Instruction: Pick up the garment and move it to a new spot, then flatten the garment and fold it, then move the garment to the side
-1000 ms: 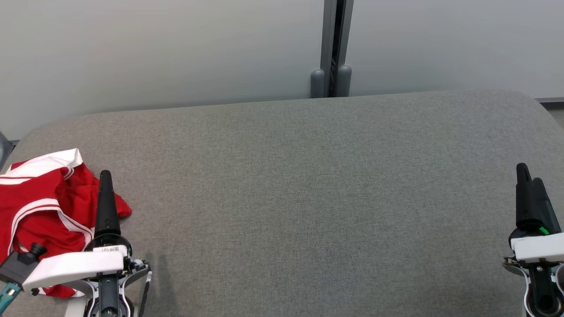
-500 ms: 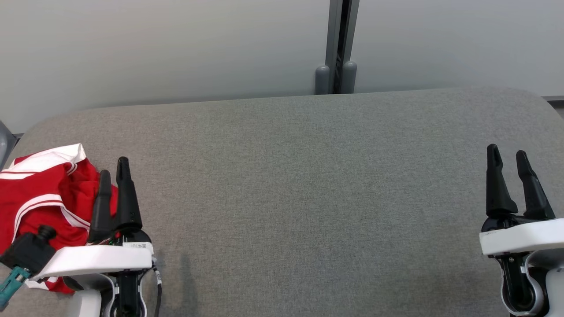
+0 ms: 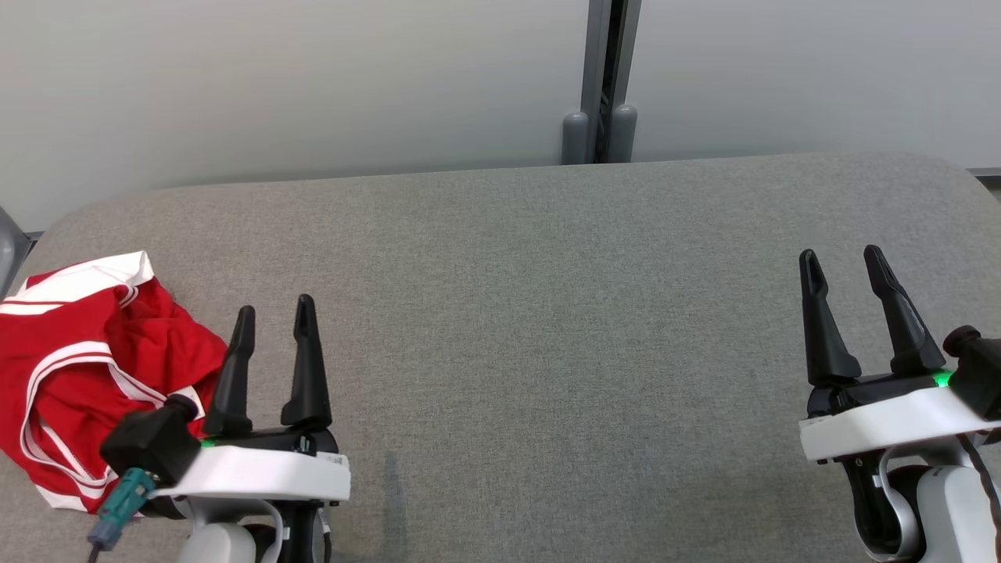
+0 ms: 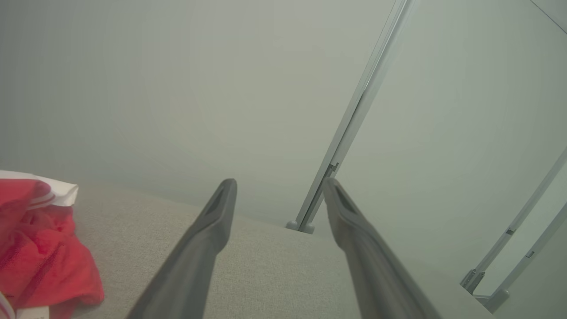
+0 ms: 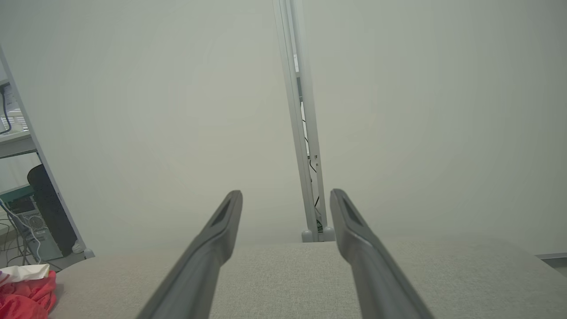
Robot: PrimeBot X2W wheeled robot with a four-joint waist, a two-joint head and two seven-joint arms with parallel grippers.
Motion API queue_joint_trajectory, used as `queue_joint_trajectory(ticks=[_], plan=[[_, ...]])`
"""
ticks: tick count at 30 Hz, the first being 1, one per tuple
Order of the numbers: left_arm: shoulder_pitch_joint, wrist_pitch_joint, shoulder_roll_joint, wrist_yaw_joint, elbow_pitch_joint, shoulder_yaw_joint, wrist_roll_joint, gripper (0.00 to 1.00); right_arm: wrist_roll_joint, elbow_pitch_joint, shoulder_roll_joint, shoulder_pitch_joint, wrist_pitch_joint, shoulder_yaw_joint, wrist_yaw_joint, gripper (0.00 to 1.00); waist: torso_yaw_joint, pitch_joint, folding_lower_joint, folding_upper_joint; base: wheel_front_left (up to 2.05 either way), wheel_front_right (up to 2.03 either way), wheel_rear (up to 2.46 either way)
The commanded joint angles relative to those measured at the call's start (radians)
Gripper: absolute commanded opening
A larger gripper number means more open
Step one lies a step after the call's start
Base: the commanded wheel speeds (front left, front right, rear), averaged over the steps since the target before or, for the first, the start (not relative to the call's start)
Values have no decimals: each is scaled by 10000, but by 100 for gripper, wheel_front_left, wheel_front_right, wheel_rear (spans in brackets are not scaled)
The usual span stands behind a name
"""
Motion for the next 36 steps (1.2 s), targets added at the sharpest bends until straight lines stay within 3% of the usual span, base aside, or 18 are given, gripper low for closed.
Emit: queue_joint_trajectory(ticks=[1, 14, 25, 36], plan=[[-25, -63, 41, 61, -77, -38, 290, 100, -218, -189, -80, -218, -112, 30, 16, 100, 4, 3, 0, -1, 0, 0, 0], [235, -258, 51, 902, 500, -575, 1926, 100, -1209, 257, 44, 256, -535, 132, 16, 100, 107, -55, 0, -1, 0, 0, 0], [443, -390, 58, 994, 644, -614, 2885, 100, -1442, 815, 48, 345, -854, 319, 18, 100, 64, 10, 0, -1, 0, 0, 0], [457, -521, 63, 737, 1191, -708, 3465, 100, -1254, 1337, 31, 285, -1140, 232, 19, 100, 62, 81, 0, -1, 0, 0, 0]])
